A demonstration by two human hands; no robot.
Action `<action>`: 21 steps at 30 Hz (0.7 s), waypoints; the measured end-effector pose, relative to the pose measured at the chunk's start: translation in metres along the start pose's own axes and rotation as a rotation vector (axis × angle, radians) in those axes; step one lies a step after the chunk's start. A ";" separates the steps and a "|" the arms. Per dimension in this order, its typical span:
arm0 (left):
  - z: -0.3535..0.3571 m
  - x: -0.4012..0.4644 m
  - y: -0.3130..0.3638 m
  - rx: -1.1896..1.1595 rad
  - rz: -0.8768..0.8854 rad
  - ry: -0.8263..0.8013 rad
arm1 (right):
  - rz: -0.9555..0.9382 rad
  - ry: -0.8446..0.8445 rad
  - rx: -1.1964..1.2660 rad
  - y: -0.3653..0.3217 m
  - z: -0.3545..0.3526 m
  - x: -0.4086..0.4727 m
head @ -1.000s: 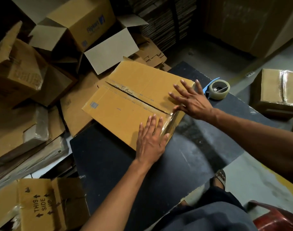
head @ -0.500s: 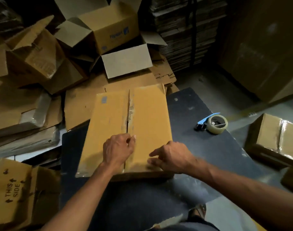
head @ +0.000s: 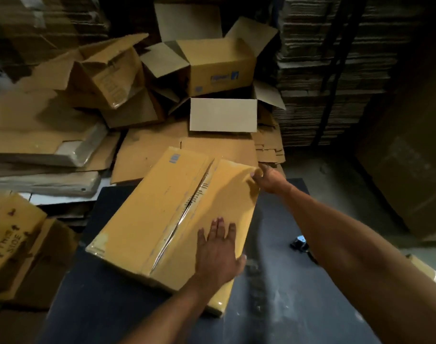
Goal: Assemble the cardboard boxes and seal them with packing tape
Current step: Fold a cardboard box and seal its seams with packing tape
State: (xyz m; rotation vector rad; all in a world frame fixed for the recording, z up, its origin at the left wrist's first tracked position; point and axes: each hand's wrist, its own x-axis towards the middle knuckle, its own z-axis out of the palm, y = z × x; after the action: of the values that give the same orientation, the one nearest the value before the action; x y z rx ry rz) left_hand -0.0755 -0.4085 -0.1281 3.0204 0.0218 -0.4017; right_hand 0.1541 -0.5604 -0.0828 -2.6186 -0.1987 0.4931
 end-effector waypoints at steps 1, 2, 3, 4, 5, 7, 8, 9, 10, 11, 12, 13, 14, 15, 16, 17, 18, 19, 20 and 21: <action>-0.002 0.001 -0.004 0.024 0.005 -0.013 | 0.020 -0.003 0.031 -0.001 0.000 0.009; -0.004 0.002 -0.009 0.038 0.012 -0.027 | 0.028 -0.002 0.049 -0.004 0.001 0.013; -0.005 0.002 -0.016 0.039 0.022 -0.044 | 0.013 -0.007 0.042 -0.006 0.002 0.018; -0.006 0.000 -0.024 0.024 0.026 -0.066 | -0.016 -0.014 0.016 -0.007 0.006 0.019; -0.006 -0.004 -0.034 0.006 0.023 -0.080 | -0.049 0.002 -0.023 -0.006 0.012 0.018; -0.009 -0.012 -0.055 0.011 0.008 -0.094 | -0.036 0.072 -0.035 0.002 0.025 0.004; -0.011 -0.014 -0.067 0.029 -0.001 -0.104 | -0.007 0.079 0.017 0.008 0.030 -0.007; -0.015 -0.017 -0.080 0.050 -0.012 -0.111 | 0.001 0.083 0.068 0.016 0.035 -0.019; -0.018 -0.021 -0.093 0.073 -0.026 -0.107 | 0.003 0.073 0.106 0.024 0.041 -0.035; -0.022 -0.024 -0.104 0.095 -0.048 -0.089 | 0.000 0.057 0.129 0.028 0.045 -0.052; -0.025 -0.027 -0.115 0.106 -0.077 -0.065 | -0.008 0.031 0.142 0.030 0.049 -0.071; -0.028 -0.028 -0.124 0.113 -0.107 -0.043 | -0.018 -0.017 0.157 0.031 0.055 -0.088; -0.031 -0.028 -0.131 0.119 -0.134 -0.021 | -0.026 -0.082 0.156 0.026 0.061 -0.106; -0.034 -0.027 -0.135 0.126 -0.158 0.002 | -0.039 -0.140 0.161 0.020 0.068 -0.124; -0.037 -0.025 -0.135 0.132 -0.176 0.028 | -0.044 -0.177 0.152 0.014 0.079 -0.138; -0.039 -0.021 -0.133 0.134 -0.192 0.043 | -0.064 -0.193 0.134 0.008 0.091 -0.153; -0.040 -0.018 -0.131 0.132 -0.204 0.043 | -0.073 -0.193 0.100 0.000 0.102 -0.165; -0.041 -0.016 -0.129 0.129 -0.220 0.037 | -0.087 -0.189 0.079 -0.007 0.114 -0.176; -0.040 -0.014 -0.127 0.123 -0.246 0.026 | -0.095 -0.199 0.062 -0.013 0.125 -0.184; -0.041 -0.015 -0.126 0.111 -0.279 0.021 | -0.129 -0.229 0.061 -0.020 0.136 -0.192</action>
State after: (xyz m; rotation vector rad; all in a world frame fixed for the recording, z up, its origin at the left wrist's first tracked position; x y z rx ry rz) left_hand -0.0828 -0.2792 -0.0966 3.1381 0.4407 -0.4047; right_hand -0.0758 -0.5290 -0.1263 -2.4679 -0.4169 0.7406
